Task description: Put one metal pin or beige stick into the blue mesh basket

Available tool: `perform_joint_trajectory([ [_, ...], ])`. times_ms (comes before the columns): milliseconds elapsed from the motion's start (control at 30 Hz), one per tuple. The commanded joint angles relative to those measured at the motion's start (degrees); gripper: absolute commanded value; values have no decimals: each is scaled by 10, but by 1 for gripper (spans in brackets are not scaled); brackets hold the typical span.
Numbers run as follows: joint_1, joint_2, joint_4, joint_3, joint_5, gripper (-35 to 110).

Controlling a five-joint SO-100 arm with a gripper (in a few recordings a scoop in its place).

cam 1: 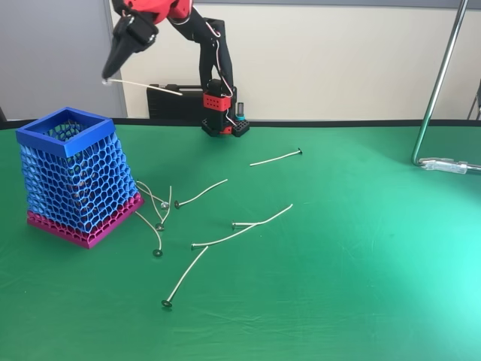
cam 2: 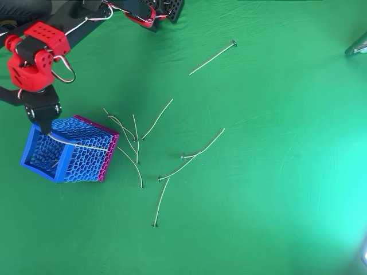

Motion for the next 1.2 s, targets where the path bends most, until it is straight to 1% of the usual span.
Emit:
perform_joint_trajectory([
  [0, 25, -34, -11, -88, 6, 1],
  [267, 88, -161, -11, -300, 25, 1],
  [400, 101, -207, -18, -351, 19, 1],
  [633, 84, -221, -63, -289, 14, 1],
  [900, 84, -246, -105, -274, 3, 1],
  [1000, 84, -252, -123, -276, 4, 5],
  [1167, 85, -274, -141, -306, 11, 15],
])
